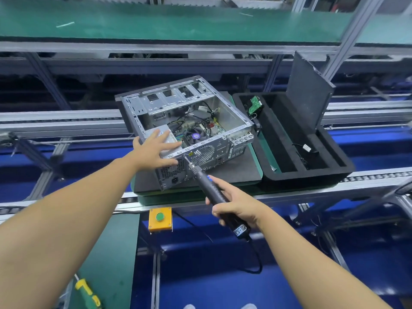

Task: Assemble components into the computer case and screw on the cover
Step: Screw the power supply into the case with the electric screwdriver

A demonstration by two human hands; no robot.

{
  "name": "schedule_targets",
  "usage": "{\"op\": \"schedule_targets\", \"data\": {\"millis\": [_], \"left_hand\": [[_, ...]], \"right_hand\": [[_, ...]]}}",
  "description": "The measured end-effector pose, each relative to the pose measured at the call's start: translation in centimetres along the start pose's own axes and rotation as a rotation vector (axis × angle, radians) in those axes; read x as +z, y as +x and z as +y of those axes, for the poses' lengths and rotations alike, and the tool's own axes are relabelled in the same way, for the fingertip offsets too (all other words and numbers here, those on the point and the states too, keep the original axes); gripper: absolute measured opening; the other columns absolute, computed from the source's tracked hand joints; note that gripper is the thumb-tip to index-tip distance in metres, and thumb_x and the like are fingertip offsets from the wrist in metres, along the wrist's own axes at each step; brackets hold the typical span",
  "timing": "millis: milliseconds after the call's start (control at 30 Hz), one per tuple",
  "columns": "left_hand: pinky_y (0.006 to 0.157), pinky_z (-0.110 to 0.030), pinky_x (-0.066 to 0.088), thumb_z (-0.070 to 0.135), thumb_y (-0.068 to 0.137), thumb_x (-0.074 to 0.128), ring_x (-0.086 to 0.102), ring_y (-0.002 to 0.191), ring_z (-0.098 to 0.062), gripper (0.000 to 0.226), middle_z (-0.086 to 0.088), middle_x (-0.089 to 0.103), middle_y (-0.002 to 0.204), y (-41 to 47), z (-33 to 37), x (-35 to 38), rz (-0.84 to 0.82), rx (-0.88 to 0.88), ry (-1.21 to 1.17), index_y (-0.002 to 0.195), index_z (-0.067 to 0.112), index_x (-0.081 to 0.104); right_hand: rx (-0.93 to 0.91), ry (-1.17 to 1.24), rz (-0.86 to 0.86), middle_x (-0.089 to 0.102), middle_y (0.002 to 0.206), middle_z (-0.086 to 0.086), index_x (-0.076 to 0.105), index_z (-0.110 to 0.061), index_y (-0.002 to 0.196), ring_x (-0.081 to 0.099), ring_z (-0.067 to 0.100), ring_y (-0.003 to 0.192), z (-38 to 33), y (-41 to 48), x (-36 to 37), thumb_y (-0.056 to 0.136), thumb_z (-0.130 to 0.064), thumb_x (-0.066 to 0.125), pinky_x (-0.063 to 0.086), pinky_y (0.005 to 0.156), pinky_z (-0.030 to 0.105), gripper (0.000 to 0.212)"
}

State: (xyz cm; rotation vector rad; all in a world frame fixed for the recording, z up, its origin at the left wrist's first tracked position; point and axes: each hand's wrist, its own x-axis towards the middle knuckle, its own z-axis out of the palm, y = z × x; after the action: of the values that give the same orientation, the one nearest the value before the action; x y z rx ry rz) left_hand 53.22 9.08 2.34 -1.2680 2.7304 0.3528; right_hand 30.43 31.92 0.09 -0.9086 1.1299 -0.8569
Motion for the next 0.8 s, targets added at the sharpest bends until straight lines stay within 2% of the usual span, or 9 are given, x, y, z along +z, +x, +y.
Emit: {"op": "schedule_targets", "data": {"millis": [133, 233, 300, 400, 500, 600, 633, 700, 800], "left_hand": [[0.114, -0.068, -0.004, 0.077, 0.079, 0.039, -0.010, 0.151, -0.013, 0.069, 0.008, -0.003, 0.166, 0.7, -0.8, -0.9, -0.038, 0.018, -0.050, 0.144, 0.061, 0.023], [0.113, -0.070, -0.001, 0.079, 0.083, 0.043, -0.009, 0.152, -0.013, 0.066, 0.017, -0.003, 0.164, 1.5, -1.0, -1.1, -0.048, -0.009, -0.024, 0.144, 0.064, 0.022], [0.112, -0.070, -0.002, 0.081, 0.084, 0.037, -0.008, 0.151, -0.012, 0.063, 0.025, -0.002, 0.162, 2.3, -0.4, -1.4, -0.011, -0.049, -0.084, 0.143, 0.065, 0.023], [0.115, -0.061, -0.003, 0.072, 0.089, 0.020, 0.005, 0.151, -0.011, 0.059, 0.019, 0.014, 0.162, 4.2, 1.4, -1.8, 0.207, -0.053, -0.011, 0.141, 0.054, 0.040], [0.111, -0.052, 0.011, 0.057, 0.093, 0.025, 0.027, 0.143, -0.013, 0.050, 0.014, 0.037, 0.154, 7.0, 4.7, -3.1, 0.449, 0.016, -0.094, 0.127, 0.041, 0.058], [0.101, -0.045, 0.028, 0.046, 0.094, 0.031, 0.045, 0.126, -0.016, 0.043, 0.008, 0.056, 0.136, 11.1, 8.9, -4.4, 0.404, 0.168, -0.150, 0.114, 0.030, 0.065], [0.097, -0.043, 0.034, 0.044, 0.093, 0.033, 0.051, 0.118, -0.017, 0.041, 0.006, 0.060, 0.127, 12.4, 10.4, -4.7, 0.369, 0.208, -0.174, 0.112, 0.027, 0.066], [0.088, -0.037, 0.043, 0.037, 0.096, 0.041, 0.058, 0.103, -0.017, 0.031, 0.005, 0.064, 0.112, 15.2, 13.2, -4.8, 0.320, 0.263, -0.235, 0.109, 0.023, 0.065], [0.082, -0.035, 0.050, 0.028, 0.098, 0.046, 0.061, 0.093, -0.014, 0.023, 0.006, 0.067, 0.104, 19.0, 17.0, -4.2, 0.284, 0.294, -0.274, 0.106, 0.022, 0.067]], "right_hand": [[-0.065, 0.076, 0.059, 0.067, 0.100, 0.007, 0.056, -0.054, 0.129, 0.055, 0.021, 0.068, -0.6, 0.0, -1.4, 0.077, 0.003, 0.069, 0.053, 0.055, 0.033, 0.079], [-0.131, 0.143, 0.102, 0.065, 0.098, 0.006, 0.056, -0.051, 0.132, 0.055, 0.020, 0.067, -0.9, 0.1, -2.7, 0.076, 0.003, 0.069, 0.052, 0.055, 0.032, 0.079], [-0.170, 0.192, 0.142, 0.064, 0.097, 0.006, 0.057, -0.051, 0.133, 0.055, 0.020, 0.066, -0.9, 0.3, -3.6, 0.074, 0.002, 0.070, 0.051, 0.054, 0.032, 0.080], [-0.182, 0.244, 0.210, 0.065, 0.095, 0.006, 0.058, -0.055, 0.129, 0.053, 0.020, 0.065, -0.7, 0.6, -5.6, 0.071, 0.004, 0.069, 0.049, 0.053, 0.031, 0.084], [-0.171, 0.255, 0.253, 0.067, 0.097, 0.006, 0.056, -0.056, 0.132, 0.053, 0.019, 0.064, -0.7, 1.1, -8.3, 0.071, 0.005, 0.070, 0.049, 0.053, 0.031, 0.087], [-0.158, 0.280, 0.283, 0.066, 0.097, 0.007, 0.051, -0.042, 0.143, 0.054, 0.019, 0.064, -1.1, 1.8, -11.7, 0.073, 0.003, 0.072, 0.048, 0.052, 0.031, 0.086], [-0.157, 0.287, 0.292, 0.066, 0.096, 0.007, 0.053, -0.034, 0.142, 0.054, 0.019, 0.064, -1.3, 2.0, -12.9, 0.075, 0.001, 0.073, 0.048, 0.051, 0.030, 0.078], [-0.150, 0.269, 0.320, 0.064, 0.092, 0.007, 0.062, -0.021, 0.126, 0.055, 0.018, 0.063, -1.8, 2.4, -15.6, 0.076, -0.009, 0.077, 0.048, 0.051, 0.030, 0.054], [-0.099, 0.246, 0.381, 0.064, 0.085, 0.006, 0.057, -0.014, 0.123, 0.056, 0.019, 0.061, -2.4, 3.1, -20.1, 0.081, -0.013, 0.077, 0.049, 0.050, 0.031, 0.046]]}}
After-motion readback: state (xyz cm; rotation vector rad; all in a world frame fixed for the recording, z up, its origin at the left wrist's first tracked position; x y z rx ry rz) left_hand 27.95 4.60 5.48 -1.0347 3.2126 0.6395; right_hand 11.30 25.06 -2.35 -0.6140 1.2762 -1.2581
